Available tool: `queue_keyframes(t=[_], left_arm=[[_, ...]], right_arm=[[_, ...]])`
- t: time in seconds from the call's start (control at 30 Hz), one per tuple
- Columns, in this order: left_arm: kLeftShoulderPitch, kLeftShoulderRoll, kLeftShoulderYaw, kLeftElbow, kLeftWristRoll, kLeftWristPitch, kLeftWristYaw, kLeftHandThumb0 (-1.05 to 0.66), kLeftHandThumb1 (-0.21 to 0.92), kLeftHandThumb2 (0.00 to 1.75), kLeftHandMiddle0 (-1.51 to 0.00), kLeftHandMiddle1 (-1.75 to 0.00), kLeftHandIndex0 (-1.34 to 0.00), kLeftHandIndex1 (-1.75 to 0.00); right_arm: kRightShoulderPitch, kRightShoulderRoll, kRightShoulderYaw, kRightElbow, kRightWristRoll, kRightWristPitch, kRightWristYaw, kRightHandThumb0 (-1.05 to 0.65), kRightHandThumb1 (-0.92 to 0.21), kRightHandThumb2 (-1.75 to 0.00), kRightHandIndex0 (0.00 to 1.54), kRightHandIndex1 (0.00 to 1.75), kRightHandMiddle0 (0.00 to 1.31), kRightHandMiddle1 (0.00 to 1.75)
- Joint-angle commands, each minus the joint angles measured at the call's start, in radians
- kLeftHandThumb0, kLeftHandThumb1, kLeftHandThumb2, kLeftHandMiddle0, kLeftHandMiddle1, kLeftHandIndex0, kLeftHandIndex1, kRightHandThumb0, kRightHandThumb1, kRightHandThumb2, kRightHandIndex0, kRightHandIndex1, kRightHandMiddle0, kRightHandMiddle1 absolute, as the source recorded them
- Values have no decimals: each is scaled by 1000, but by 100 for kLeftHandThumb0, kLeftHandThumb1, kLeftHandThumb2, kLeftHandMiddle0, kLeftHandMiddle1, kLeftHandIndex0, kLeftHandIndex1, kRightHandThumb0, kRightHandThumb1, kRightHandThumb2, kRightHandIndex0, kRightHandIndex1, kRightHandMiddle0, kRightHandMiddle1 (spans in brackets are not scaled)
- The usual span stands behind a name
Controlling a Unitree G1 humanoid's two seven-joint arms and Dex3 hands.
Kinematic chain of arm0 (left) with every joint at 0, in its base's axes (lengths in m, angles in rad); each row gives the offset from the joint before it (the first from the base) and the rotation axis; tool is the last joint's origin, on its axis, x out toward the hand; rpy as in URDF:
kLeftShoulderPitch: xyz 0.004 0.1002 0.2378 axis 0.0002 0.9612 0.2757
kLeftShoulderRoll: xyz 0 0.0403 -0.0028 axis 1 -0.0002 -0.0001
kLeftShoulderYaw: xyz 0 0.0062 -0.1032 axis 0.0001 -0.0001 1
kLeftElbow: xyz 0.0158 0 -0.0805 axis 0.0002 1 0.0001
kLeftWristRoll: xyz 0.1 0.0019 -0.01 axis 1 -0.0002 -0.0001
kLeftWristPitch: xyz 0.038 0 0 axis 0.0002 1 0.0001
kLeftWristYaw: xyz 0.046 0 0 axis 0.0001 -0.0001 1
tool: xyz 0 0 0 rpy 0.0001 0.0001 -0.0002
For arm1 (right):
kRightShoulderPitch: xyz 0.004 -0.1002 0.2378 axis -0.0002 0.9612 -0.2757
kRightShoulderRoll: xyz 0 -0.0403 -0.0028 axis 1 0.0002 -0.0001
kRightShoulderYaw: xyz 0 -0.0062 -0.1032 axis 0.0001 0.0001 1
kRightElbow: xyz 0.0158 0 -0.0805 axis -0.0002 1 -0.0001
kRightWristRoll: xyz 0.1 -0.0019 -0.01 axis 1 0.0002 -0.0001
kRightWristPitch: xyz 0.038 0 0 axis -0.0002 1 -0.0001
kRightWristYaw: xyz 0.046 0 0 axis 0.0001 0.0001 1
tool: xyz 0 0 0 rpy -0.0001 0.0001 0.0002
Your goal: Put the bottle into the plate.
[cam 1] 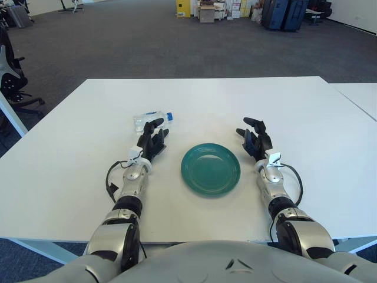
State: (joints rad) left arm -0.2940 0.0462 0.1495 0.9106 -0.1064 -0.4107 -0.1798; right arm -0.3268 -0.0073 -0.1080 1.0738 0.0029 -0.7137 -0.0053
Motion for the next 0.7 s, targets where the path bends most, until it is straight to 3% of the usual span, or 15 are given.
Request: queue_keyframes(t=[0.0, 0.13, 0.27, 0.47, 0.67], left_arm=[[-7, 26, -10, -83, 24, 118, 49, -66, 92, 73, -50, -43, -7, -103], [-31, 84, -39, -308, 78, 372, 89, -65, 92, 67, -51, -56, -15, -106], [-12, 119, -79, -466, 146, 510, 93, -65, 92, 58, -52, -65, -22, -110], [-26, 198, -171, -588, 318, 618, 100, -67, 92, 52, -51, -68, -29, -113], [-51, 253, -219, -665, 409, 665, 87, -71, 92, 56, -57, -66, -35, -113]], right_arm=[[128, 44, 14, 83, -16, 16, -10, -59, -92, -69, 39, 56, 3, 104], [127, 43, 20, 78, -20, 21, -19, -58, -92, -68, 38, 56, 2, 104], [127, 41, 22, 76, -19, 24, -18, -59, -92, -66, 38, 56, 3, 105], [128, 40, 23, 73, -14, 24, -9, -59, -92, -63, 39, 57, 4, 106], [129, 40, 17, 72, -5, 30, -3, -57, -92, -61, 40, 58, 6, 107]])
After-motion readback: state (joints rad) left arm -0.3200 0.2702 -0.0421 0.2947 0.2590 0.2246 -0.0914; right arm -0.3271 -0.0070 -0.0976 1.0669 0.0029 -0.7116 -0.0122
